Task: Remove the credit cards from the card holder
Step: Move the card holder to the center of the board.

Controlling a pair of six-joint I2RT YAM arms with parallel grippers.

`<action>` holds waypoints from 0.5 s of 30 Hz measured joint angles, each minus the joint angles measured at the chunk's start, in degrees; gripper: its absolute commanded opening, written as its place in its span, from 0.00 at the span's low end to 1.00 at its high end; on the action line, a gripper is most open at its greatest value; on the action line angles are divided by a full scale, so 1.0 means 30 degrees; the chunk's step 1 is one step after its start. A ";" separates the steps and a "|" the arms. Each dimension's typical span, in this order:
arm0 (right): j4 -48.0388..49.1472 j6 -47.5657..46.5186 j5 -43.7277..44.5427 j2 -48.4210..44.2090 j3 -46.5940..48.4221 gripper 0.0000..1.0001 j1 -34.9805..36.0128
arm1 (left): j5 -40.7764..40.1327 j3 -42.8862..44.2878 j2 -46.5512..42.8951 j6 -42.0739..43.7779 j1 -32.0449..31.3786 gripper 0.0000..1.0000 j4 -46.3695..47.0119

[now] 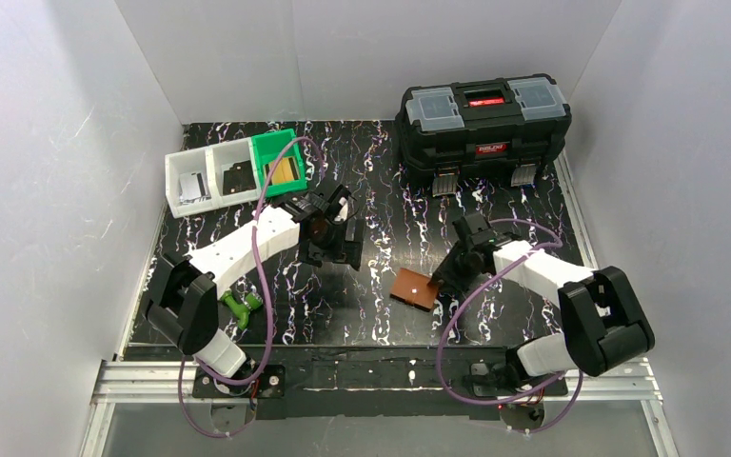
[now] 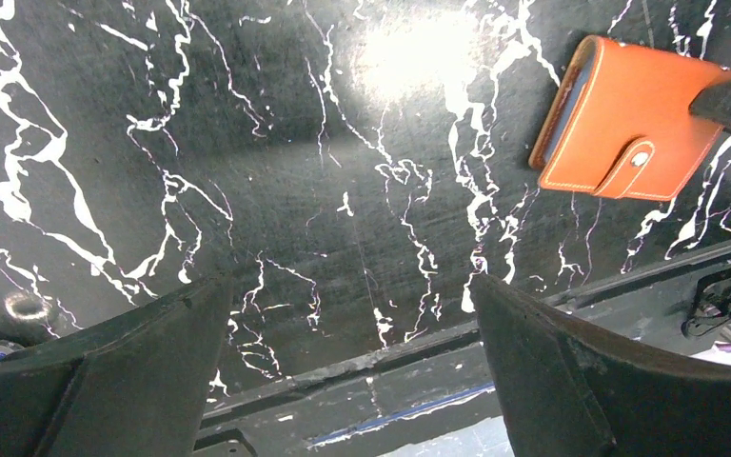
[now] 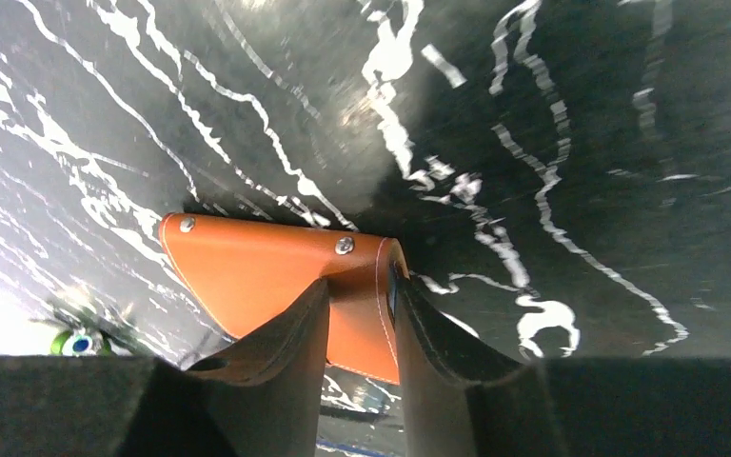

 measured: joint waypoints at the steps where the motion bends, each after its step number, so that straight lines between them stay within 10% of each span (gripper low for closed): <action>1: 0.0119 0.0304 -0.0158 0.0119 0.0033 0.47 0.0417 | 0.0080 -0.0133 -0.0007 -0.0027 0.0007 1.00 0.0008; 6: 0.0312 0.0515 -0.0317 0.0182 0.0152 0.77 0.0994 | 0.0897 -0.0999 -0.0007 -0.0150 -0.0001 1.00 0.0240; 15: -0.1040 -0.2149 0.0244 -0.4182 0.0630 0.73 0.0418 | 0.0737 -0.0490 0.0463 -0.0641 -0.2323 0.89 0.0409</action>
